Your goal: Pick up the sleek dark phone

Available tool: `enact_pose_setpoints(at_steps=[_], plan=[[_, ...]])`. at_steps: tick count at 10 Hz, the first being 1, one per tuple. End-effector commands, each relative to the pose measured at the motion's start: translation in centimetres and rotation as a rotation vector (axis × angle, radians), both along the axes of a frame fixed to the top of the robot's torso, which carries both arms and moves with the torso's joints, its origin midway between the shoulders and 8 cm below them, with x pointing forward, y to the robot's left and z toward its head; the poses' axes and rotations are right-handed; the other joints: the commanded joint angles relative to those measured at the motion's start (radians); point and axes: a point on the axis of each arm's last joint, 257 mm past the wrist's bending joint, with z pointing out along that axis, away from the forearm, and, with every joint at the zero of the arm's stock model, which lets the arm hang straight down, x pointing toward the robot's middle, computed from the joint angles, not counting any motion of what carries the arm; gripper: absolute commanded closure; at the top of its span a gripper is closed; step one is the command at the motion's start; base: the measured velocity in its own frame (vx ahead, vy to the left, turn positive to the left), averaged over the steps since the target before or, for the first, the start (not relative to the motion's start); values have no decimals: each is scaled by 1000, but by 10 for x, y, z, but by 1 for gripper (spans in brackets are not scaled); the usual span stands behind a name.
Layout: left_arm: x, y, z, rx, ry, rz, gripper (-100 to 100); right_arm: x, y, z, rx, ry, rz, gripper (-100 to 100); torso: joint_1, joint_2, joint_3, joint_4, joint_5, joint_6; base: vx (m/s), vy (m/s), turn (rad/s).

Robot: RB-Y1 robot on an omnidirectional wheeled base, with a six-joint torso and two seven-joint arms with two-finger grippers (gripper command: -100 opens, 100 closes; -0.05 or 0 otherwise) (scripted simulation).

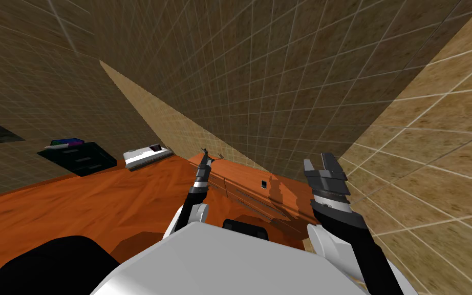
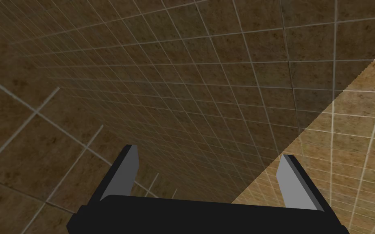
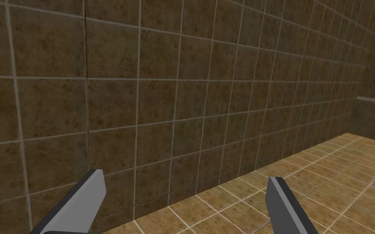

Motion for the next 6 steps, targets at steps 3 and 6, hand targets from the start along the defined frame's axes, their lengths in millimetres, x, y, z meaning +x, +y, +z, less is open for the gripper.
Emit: enact_pose_setpoints(at_steps=[3, 6], plan=[[0, 0, 0, 0, 0, 0, 0, 32, 4, -28, -81, 98, 0, -100, 4, 1, 1, 0, 1, 0, -20, 69, 95], [0, 0, 0, 0, 0, 0, 0, 62, 1, -59, -144, 197, -18, -100, 7, 1, 1, 0, 2, 0, -30, 112, 133]])
